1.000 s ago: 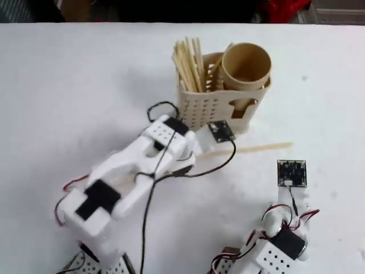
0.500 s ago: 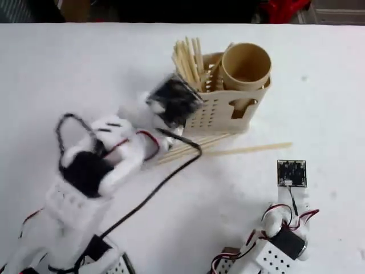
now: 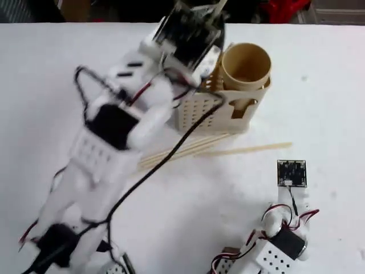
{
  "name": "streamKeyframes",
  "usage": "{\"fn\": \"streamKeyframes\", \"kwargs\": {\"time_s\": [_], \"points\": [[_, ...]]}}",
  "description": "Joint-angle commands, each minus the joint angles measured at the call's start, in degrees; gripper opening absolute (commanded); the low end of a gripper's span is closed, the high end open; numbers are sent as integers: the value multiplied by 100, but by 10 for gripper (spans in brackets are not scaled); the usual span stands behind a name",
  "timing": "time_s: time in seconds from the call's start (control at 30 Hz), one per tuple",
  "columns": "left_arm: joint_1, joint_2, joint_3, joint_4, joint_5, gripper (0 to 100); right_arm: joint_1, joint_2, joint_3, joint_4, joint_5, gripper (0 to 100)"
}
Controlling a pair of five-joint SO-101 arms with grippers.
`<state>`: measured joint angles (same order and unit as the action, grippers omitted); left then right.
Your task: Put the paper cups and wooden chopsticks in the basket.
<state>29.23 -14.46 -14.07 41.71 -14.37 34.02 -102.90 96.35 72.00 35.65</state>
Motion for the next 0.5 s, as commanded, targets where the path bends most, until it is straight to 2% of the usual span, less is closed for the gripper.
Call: {"fn": "streamKeyframes", "kwargs": {"time_s": [0.0,0.3,0.47], "points": [[75,760,-1134,-70,580,24,48,-4,53,-57,0,24],[66,1385,-1380,264,624,28,48,-4,53,-57,0,24],[31,1385,-1380,484,624,83,48,-4,53,-57,0,24]]}}
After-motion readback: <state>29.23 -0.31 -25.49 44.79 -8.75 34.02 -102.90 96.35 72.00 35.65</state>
